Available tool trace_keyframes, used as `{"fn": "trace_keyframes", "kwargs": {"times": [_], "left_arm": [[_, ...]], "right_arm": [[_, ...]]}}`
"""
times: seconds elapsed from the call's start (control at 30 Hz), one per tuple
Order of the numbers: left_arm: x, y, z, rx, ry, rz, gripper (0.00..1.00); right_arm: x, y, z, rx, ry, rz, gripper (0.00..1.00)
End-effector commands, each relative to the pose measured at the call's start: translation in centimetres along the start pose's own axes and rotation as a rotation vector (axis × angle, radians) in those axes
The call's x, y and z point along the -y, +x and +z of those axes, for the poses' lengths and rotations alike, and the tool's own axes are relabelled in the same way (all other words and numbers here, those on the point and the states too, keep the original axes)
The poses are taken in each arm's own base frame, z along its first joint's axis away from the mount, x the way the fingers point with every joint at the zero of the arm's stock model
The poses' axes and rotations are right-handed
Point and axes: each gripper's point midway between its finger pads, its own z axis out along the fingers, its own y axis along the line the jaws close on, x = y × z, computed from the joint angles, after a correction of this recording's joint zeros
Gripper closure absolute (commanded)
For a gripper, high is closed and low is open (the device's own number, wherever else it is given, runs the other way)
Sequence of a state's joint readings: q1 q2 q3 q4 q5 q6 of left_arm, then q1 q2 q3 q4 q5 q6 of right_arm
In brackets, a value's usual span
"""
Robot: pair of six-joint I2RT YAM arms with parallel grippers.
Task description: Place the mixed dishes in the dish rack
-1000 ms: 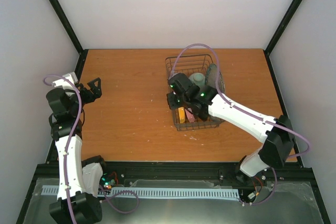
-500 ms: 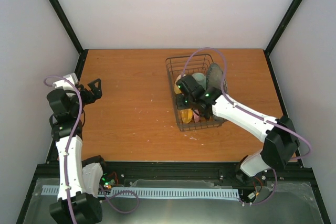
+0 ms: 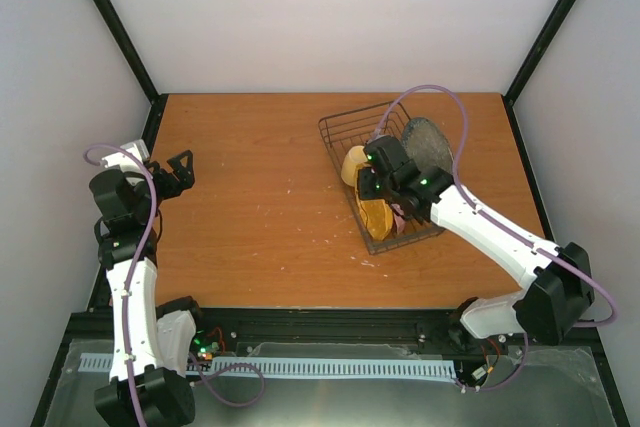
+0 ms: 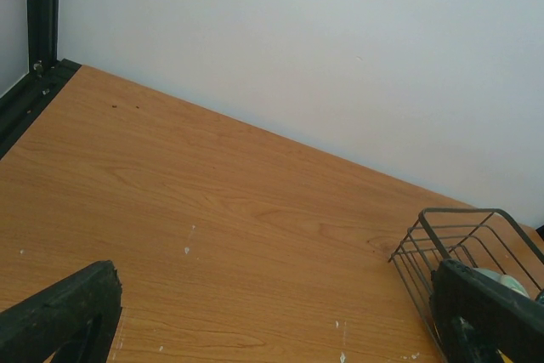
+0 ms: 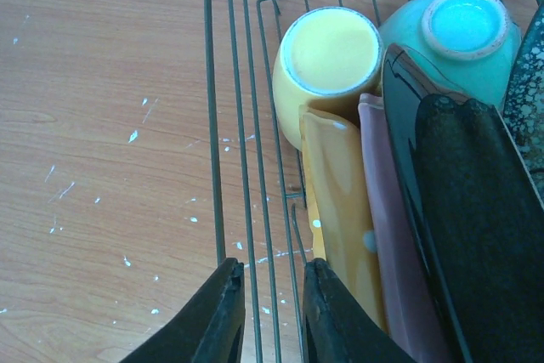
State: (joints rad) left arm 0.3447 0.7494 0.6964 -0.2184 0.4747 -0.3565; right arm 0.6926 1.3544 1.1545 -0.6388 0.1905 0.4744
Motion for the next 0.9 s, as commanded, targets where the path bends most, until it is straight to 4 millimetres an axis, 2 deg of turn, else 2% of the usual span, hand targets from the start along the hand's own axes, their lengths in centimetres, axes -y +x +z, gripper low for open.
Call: {"fn": "trace_keyframes", "kwargs": {"times": [0.0, 0.13, 0.3, 0.4, 0.57, 0.7, 0.77, 0.87], "left_arm": [[0.7, -1.2, -0.5, 0.033, 0.008, 0.029, 0.0], [0.7, -1.2, -0.6, 0.034, 0.005, 0.03, 0.0], [0.9, -1.4, -0.6, 0.037, 0.012, 0.026, 0.0], [0.9, -1.4, -0.7, 0.037, 0.009, 0.029, 0.0], [0.9, -1.5, -0.9, 0.04, 0.006, 0.031, 0.0], [1.0, -1.6, -0.9, 0.041, 0.01, 0.032, 0.0], [1.1, -1.6, -0.9, 0.04, 0.011, 0.032, 0.0], [1.1, -1.7, -0.9, 0.041, 0.009, 0.033, 0.0]], "right_arm": [[2.7, 0.4, 0.1, -0.005, 0.1, -0.014, 0.79], [1.3, -0.8, -1.5, 0.065, 0.004, -0.018, 0.72], [-1.6, -2.5, -3.9, 0.152, -0.175, -0.065, 0.62], [-2.3, -3.2, -5.0, 0.188, -0.222, -0.086, 0.59], [-1.5, -3.3, -5.2, 0.177, -0.172, -0.106, 0.59], [-0.1, -2.3, -4.5, 0.126, -0.096, -0.121, 0.6], [0.9, -1.4, -4.1, 0.097, -0.046, -0.128, 0.64], [2.0, -0.2, -4.0, 0.065, -0.008, -0.131, 0.76]]}}
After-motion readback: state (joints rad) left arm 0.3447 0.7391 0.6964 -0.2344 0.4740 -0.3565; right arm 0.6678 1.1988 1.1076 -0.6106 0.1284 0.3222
